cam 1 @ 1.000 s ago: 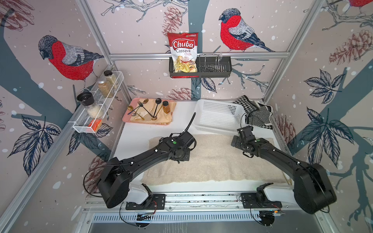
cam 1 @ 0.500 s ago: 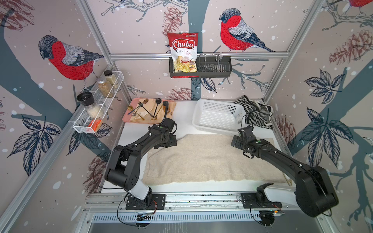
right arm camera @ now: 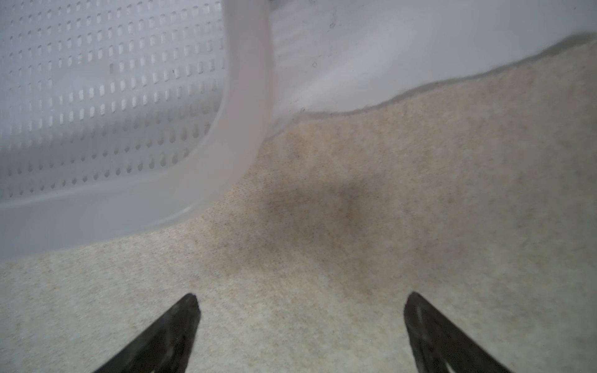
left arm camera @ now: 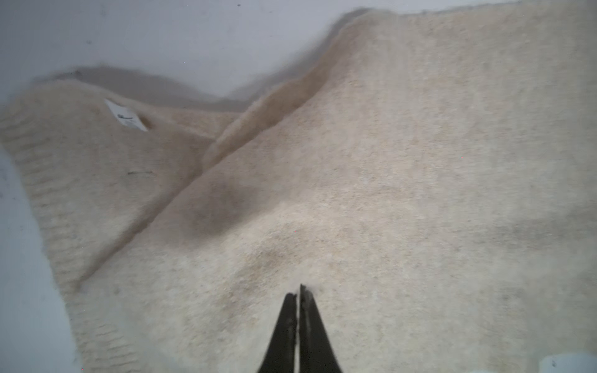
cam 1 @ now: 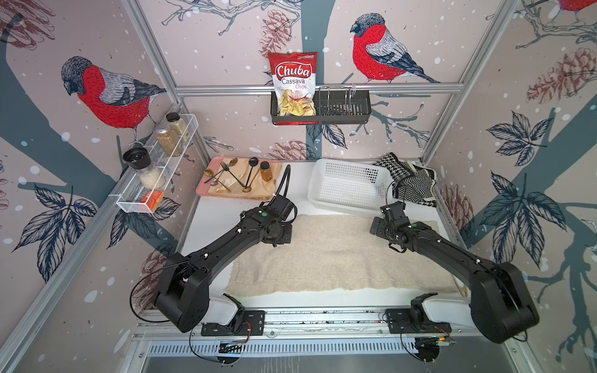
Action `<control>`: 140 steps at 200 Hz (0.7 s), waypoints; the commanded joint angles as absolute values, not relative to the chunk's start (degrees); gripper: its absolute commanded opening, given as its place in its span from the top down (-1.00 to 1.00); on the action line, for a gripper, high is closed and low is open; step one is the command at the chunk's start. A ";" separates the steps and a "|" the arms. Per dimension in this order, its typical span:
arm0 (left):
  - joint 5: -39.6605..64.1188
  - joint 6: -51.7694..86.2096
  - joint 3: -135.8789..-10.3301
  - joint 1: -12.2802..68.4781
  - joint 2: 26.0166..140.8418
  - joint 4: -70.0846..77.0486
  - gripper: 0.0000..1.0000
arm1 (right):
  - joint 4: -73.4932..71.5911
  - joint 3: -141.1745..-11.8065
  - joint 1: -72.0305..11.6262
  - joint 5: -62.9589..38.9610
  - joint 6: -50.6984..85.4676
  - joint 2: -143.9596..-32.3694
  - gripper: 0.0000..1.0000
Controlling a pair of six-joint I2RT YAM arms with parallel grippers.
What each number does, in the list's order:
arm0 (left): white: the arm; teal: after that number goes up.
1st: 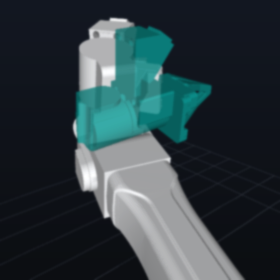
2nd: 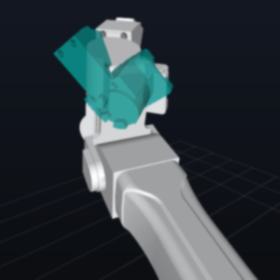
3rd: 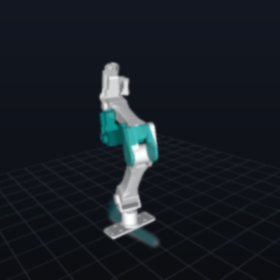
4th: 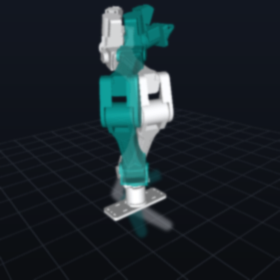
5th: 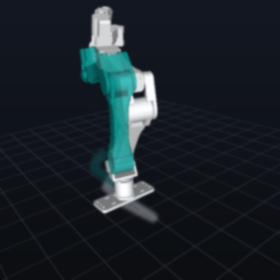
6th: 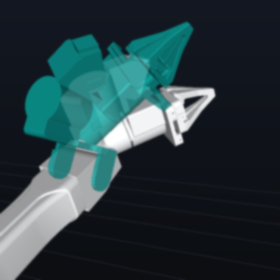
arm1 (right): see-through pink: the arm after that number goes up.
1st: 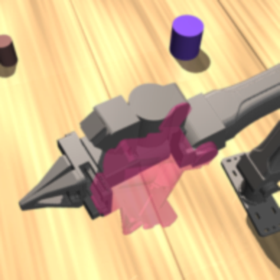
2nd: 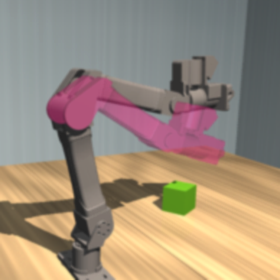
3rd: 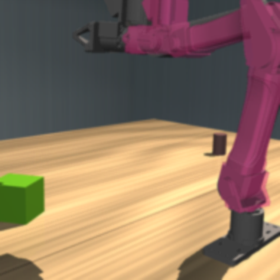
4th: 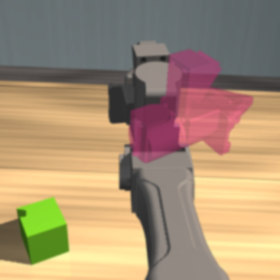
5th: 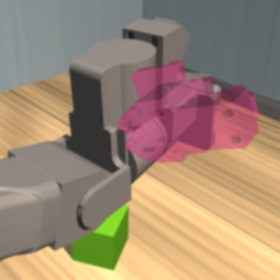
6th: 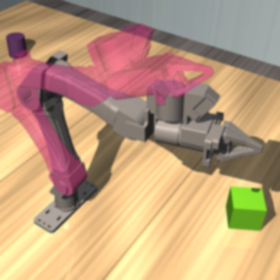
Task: Roll up the scarf and place it into the basket
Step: Flatten out the scarf at the center of the board.
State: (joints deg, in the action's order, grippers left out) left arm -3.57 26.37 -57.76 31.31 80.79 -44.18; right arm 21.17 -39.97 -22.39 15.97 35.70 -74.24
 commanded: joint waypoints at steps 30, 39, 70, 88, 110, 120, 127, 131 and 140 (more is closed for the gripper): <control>-4.04 20.00 -56.70 19.57 89.56 -39.60 -0.93 | 20.65 -40.45 -22.48 16.50 34.50 -74.03 -1.00; -3.18 18.41 -56.85 18.29 91.90 -38.47 -0.93 | 20.65 -40.40 -22.34 16.52 34.45 -73.95 -1.00; 4.87 17.16 -58.20 18.80 93.65 -37.59 1.00 | 20.31 -40.21 -21.64 16.44 34.20 -74.26 -1.00; -1.38 19.59 -60.11 23.81 88.71 -41.90 1.00 | 20.04 -40.05 -21.21 16.18 34.10 -74.68 -1.00; -5.54 23.76 -61.81 29.31 84.48 -48.88 1.00 | 19.31 -40.00 -21.12 15.70 34.11 -75.48 -1.00; -5.67 25.99 -61.02 32.45 82.70 -50.07 1.00 | 19.01 -40.17 -21.22 15.47 34.10 -76.06 -1.00; -5.40 27.95 -60.05 34.82 81.85 -50.58 1.00 | 18.81 -40.21 -21.21 15.34 34.20 -76.51 -1.00; -5.35 29.26 -59.43 36.21 81.48 -50.78 1.00 | 18.73 -40.32 -21.27 15.30 34.24 -76.71 -1.00; -5.17 32.01 -57.98 39.37 81.00 -50.76 1.00 | 18.64 -40.43 -21.44 15.21 34.28 -77.03 -1.00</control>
